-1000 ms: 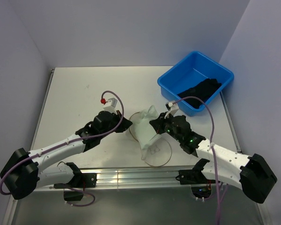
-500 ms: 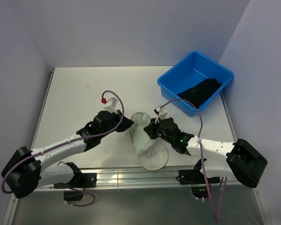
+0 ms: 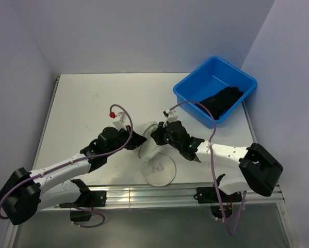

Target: Place the bra in the laundry bag and zip it closed

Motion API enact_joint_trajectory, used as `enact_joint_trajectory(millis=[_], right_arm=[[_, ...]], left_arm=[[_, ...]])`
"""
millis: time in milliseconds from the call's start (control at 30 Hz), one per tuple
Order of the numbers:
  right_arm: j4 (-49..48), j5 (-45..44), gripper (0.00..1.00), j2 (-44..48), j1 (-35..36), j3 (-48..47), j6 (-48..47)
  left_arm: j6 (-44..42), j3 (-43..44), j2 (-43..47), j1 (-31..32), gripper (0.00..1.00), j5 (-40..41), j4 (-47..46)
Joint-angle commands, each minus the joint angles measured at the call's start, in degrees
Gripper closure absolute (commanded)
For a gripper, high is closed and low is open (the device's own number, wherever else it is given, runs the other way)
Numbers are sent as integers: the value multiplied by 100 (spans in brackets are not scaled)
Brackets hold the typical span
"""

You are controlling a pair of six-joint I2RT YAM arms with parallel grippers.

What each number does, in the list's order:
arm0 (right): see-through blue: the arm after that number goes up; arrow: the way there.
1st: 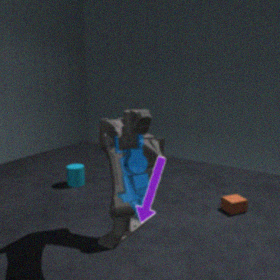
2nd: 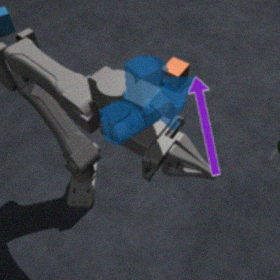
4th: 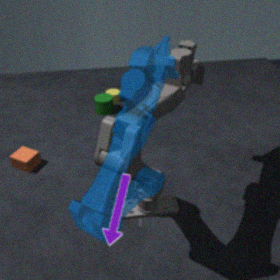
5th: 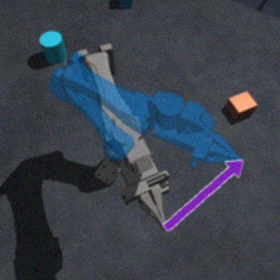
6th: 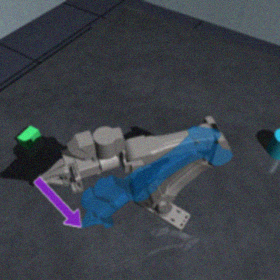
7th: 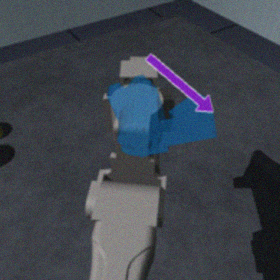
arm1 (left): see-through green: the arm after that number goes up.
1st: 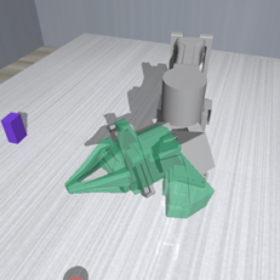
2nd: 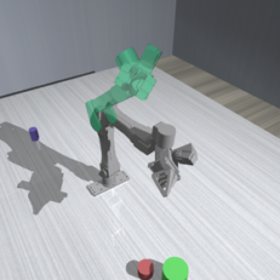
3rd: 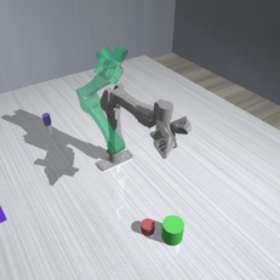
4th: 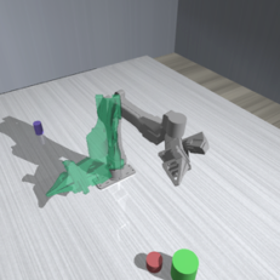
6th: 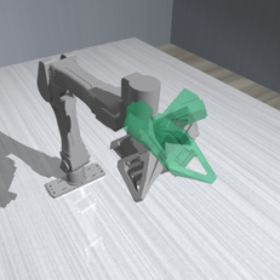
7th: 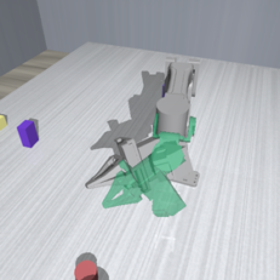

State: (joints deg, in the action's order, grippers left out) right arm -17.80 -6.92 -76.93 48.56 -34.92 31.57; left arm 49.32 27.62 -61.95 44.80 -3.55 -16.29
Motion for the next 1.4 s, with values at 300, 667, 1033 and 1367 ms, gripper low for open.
enact_joint_trajectory(millis=[300,667,1033,1367], right_arm=[[585,-2630,100,-93,119,-938,1518],[901,-3193,100,-430,163,-1097,1905],[734,-2525,100,-1394,928,-920,2880],[1182,-2816,37,-131,866,-648,1994]], left_arm=[[753,-327,-18,-6,100,-979,-787],[1159,-538,61,3,100,-1218,-1095],[1659,-1047,-423,29,100,-902,-3054],[1573,-1312,113,20,100,-568,-2731]])
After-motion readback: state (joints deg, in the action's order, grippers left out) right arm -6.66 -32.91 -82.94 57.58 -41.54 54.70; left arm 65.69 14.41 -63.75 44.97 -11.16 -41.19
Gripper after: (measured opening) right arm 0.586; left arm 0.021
